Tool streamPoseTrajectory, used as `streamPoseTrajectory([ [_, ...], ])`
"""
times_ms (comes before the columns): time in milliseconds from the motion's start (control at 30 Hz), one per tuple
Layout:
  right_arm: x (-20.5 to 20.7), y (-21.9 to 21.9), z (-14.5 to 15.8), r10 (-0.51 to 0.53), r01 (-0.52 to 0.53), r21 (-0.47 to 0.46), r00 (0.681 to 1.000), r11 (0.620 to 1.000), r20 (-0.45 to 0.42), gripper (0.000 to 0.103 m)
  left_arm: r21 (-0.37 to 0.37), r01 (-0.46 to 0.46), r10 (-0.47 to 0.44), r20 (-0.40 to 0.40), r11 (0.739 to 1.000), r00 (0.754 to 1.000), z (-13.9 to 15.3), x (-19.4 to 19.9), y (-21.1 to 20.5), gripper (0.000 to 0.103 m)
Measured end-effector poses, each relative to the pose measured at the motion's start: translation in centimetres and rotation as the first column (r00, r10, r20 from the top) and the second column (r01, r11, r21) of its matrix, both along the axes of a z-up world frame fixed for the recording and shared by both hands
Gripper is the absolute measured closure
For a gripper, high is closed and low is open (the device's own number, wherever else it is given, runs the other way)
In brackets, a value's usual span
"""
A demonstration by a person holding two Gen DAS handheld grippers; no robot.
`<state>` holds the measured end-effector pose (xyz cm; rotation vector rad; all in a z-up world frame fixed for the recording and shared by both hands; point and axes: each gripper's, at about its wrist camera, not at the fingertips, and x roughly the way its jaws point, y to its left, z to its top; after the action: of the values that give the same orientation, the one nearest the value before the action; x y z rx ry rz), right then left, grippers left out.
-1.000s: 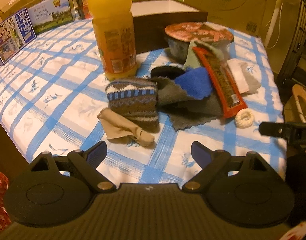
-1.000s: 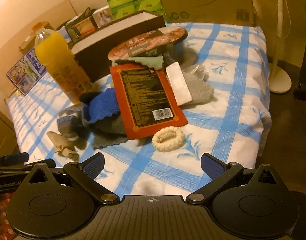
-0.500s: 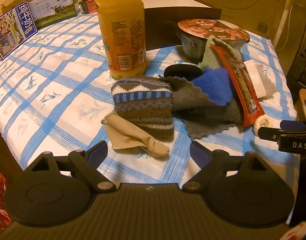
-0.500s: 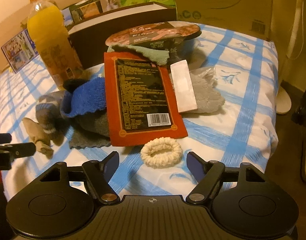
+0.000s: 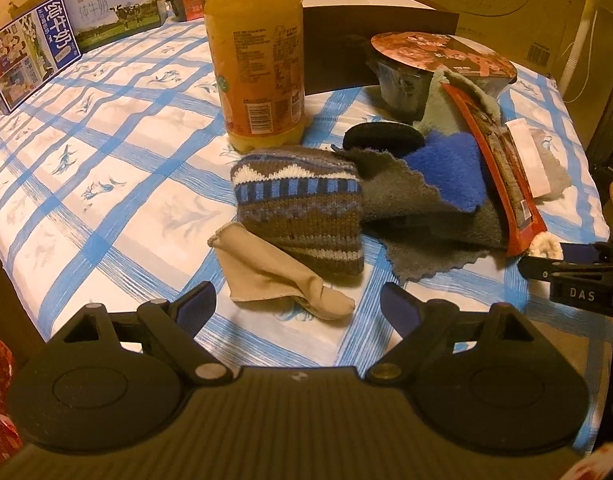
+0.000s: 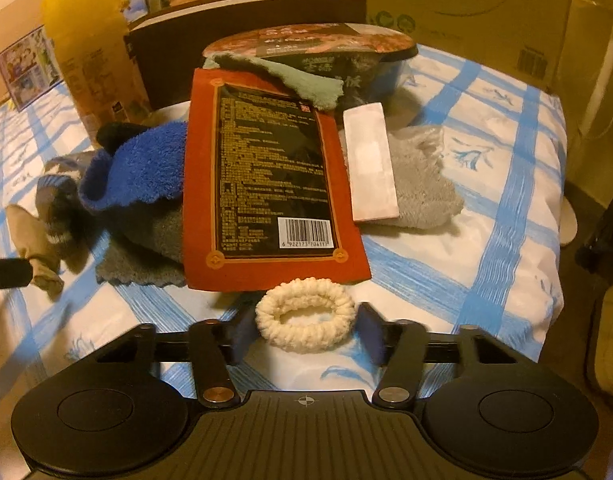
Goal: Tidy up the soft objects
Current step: 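Grasp the cream hair tie with the right tool while the left tool approaches the beige stocking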
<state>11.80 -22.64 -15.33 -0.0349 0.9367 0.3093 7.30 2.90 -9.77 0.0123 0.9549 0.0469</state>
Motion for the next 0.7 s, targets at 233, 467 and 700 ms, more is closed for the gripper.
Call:
streamPoseTrajectory([
  [233,-0.9,-0.7,1.1,0.041,-0.041,0.05,0.999,0.998,0.002,0.081,-0.007,0.001,-0.001,0.007,1.0,1.0,-0.2,0.2,-0.4,0.015],
  [467,-1.7,-1.1,3.1,0.05,-0.051,0.103,0.999,0.993,0.015,0.082,-0.006,-0.03,0.03,0.018,1.0,0.999,-0.8,0.9,-0.6,0.015],
  [700,-1.1,-2.0,3.3,0.019,-0.02,0.122,1.0,0.992,0.008,0.082,0.023,-0.068,0.068,-0.009,0.997,0.998,-2.3,1.9,0.2,0.018],
])
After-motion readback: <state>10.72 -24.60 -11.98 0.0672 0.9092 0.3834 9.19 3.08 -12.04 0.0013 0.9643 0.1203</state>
